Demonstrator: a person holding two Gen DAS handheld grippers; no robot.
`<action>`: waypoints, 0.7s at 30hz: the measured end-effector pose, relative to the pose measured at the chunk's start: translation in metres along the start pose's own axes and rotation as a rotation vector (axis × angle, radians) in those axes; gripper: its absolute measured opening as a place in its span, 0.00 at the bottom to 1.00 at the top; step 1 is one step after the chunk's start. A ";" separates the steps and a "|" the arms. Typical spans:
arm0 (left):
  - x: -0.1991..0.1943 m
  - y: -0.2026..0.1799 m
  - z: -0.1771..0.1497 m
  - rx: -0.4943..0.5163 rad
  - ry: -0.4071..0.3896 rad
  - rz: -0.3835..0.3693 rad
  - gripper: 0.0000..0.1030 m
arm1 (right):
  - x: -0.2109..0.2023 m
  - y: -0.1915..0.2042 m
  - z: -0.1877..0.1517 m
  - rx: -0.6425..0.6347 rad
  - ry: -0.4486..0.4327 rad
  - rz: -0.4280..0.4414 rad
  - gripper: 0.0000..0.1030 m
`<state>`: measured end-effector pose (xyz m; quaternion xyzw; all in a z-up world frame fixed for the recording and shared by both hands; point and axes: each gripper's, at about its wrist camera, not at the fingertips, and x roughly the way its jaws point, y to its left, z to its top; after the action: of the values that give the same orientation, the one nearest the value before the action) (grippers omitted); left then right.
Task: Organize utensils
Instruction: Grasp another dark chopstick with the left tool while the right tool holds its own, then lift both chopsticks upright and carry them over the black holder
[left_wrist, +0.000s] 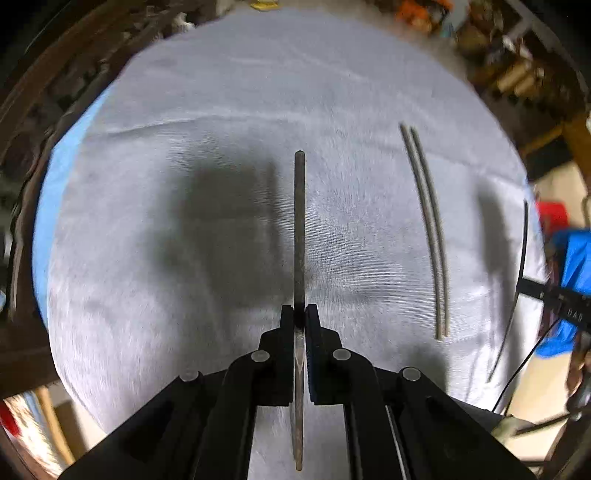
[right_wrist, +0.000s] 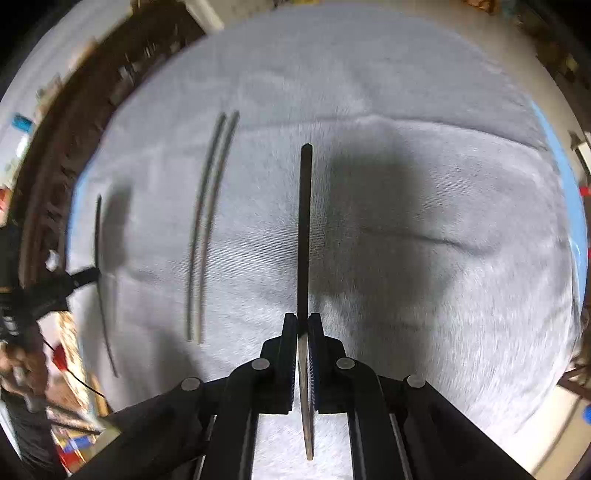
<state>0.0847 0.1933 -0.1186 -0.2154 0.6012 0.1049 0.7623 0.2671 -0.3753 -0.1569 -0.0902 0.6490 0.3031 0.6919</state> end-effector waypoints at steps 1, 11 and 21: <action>-0.011 0.004 -0.007 -0.019 -0.038 -0.014 0.05 | -0.010 -0.003 -0.009 0.018 -0.039 0.028 0.07; -0.084 -0.001 -0.031 -0.096 -0.288 -0.084 0.05 | -0.076 -0.013 -0.056 0.084 -0.270 0.119 0.06; -0.140 -0.025 -0.067 -0.118 -0.516 -0.130 0.05 | -0.127 0.013 -0.092 0.082 -0.450 0.152 0.06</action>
<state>0.0011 0.1551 0.0090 -0.2639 0.3650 0.1422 0.8814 0.1857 -0.4508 -0.0454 0.0567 0.4954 0.3400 0.7973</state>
